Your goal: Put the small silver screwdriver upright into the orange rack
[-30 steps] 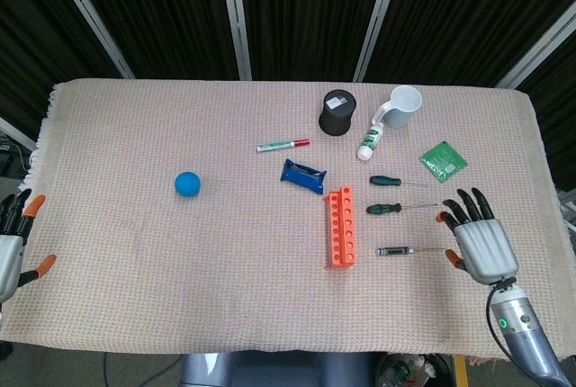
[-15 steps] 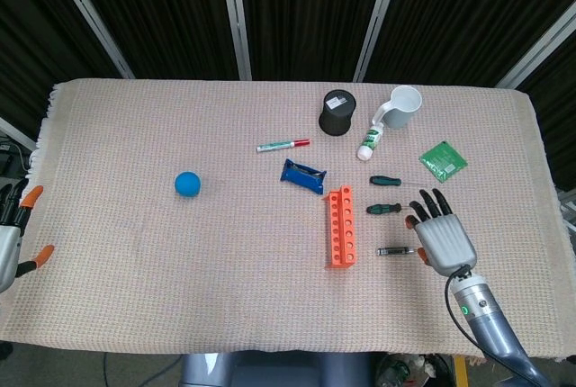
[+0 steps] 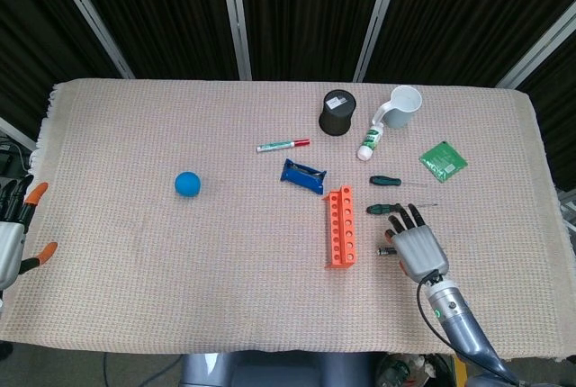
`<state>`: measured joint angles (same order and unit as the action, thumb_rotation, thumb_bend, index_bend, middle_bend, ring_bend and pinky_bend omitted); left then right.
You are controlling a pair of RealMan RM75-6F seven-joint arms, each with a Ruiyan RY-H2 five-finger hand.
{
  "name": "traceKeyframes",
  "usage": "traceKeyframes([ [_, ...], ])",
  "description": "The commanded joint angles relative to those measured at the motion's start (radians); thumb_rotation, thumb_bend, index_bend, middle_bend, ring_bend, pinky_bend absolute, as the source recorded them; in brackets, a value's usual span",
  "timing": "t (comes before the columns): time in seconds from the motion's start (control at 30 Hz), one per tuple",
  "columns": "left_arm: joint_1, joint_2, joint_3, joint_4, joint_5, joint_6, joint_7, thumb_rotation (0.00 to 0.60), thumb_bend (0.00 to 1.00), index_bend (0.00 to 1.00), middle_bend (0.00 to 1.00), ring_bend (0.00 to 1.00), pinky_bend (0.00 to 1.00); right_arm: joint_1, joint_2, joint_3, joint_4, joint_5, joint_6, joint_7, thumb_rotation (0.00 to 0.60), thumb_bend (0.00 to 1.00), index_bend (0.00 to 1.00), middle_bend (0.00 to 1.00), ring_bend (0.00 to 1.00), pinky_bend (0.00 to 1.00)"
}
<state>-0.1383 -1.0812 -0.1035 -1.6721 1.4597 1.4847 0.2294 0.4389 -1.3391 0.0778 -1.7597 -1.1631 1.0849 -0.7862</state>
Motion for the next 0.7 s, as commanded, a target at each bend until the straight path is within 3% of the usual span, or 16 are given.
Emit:
traceKeyframes([
  [0.03, -0.001, -0.001, 0.001, 0.001, -0.001, -0.001, 0.0, 0.6, 0.19, 0.1, 0.0, 0.0, 0.0, 0.015, -0.026, -0.009, 0.017, 0.02, -0.01, -0.014, 0.6, 0.23, 0.4, 0.17, 0.0, 0.02],
  [0.7, -0.002, -0.009, 0.003, 0.016, -0.017, -0.004, -0.011, 0.6, 0.19, 0.1, 0.0, 0.0, 0.0, 0.085, -0.116, -0.007, 0.119, 0.146, -0.032, -0.03, 0.6, 0.28, 0.43, 0.17, 0.0, 0.01],
])
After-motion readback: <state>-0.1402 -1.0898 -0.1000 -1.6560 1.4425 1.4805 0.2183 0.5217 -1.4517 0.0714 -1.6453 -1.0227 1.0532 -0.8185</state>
